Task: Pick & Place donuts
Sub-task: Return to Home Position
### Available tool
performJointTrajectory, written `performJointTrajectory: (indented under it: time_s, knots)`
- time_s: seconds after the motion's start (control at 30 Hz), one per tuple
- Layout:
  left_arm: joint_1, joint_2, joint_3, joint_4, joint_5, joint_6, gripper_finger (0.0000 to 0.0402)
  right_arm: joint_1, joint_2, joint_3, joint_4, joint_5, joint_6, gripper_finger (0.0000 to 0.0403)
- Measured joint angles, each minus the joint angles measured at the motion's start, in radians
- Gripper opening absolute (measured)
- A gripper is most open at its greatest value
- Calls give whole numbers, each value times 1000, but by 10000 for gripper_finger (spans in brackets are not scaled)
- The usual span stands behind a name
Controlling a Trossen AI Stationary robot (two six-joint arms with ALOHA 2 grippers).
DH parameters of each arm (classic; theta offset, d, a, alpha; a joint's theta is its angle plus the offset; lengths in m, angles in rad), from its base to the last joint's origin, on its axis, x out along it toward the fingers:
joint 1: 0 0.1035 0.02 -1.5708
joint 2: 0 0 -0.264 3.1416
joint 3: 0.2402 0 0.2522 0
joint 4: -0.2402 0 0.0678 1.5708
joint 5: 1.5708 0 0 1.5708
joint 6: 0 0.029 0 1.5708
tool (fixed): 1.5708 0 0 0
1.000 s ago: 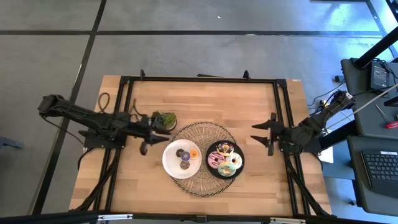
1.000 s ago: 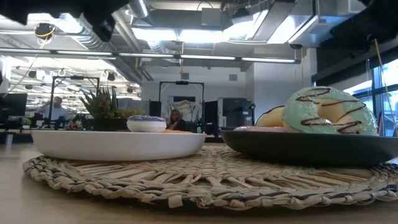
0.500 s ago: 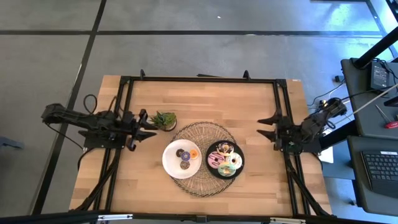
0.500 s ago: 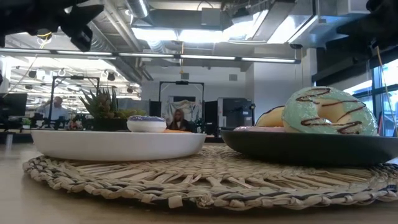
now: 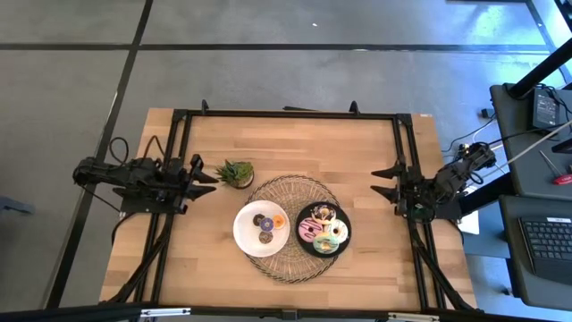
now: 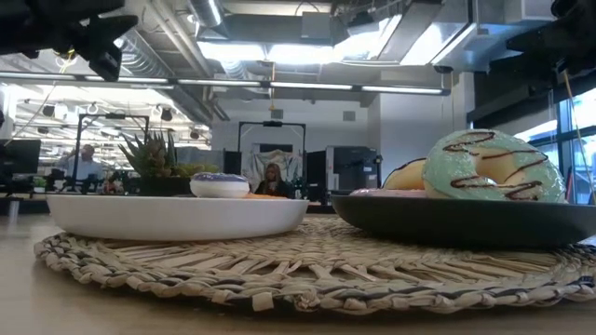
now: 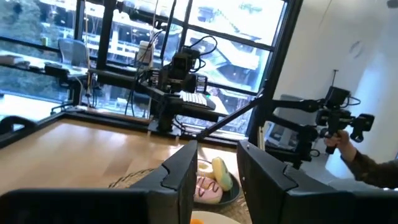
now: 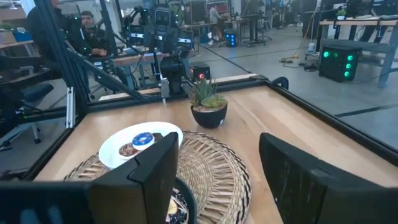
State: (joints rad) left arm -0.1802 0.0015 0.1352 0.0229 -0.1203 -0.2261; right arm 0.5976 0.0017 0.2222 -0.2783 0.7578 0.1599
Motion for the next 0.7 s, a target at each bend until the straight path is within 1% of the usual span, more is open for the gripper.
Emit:
performJointTrajectory:
  time_s: [0.17, 0.23, 0.5, 0.7]
  knots:
    - [0, 7, -1, -35, -1, -22, 105, 0, 0, -27, 4, 0, 23, 225]
    - [0, 6, -1, -24, -2, -22, 104, 0, 0, -44, 33, 2, 27, 225]
    - [0, 6, -1, -27, -10, -21, 110, 0, 0, -82, 43, 8, 66, 225]
    - [0, 6, -87, 46, -19, -39, 106, 0, 0, -84, 52, 8, 51, 225]
